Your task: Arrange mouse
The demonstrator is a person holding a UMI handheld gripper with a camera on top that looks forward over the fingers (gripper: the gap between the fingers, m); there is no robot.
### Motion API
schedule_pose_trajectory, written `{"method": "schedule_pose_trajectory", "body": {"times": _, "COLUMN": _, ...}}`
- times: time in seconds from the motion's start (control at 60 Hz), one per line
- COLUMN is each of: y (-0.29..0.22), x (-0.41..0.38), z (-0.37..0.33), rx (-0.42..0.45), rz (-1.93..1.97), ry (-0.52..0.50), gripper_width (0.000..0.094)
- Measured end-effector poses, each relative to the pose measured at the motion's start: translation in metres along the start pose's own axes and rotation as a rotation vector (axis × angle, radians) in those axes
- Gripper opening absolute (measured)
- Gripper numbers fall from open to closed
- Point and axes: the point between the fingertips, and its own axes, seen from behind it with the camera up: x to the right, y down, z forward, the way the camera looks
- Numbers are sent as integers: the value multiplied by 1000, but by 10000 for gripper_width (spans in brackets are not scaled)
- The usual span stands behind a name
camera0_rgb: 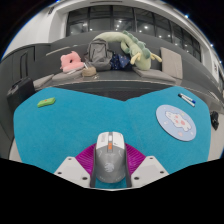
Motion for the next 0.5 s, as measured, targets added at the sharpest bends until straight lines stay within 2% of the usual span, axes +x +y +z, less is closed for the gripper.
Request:
{"method": "schedule_pose_trajectory", "body": {"times": 0.067, "y": 1, "x": 0, "z": -2, "rx": -5, "rz": 6, "ry": 0, "gripper_width": 362}}
{"method": "schedule_pose_trajectory", "body": {"times": 0.183, "y": -17, "x": -4, "z": -21, "rx": 18, "rz": -14, "ry": -41, "gripper_width": 358}}
{"method": "schedule_pose_trajectory", "body": {"times": 0.35, "y": -120, "x": 39, "z": -65, "rx": 160, "rz": 11, "ry": -51, "gripper_width": 359}}
{"method": "schedule_pose_trajectory", "body": {"times": 0.45, "y": -177, "x": 106, "z": -67, "rx": 230, "rz": 14, "ry": 22, "gripper_width": 359}}
{"method": "schedule_pose_trajectory", "body": {"times": 0.5, "y": -191, "x": 143, "z": -59, "rx": 234, "rz": 17, "ry": 63, "gripper_width": 359}}
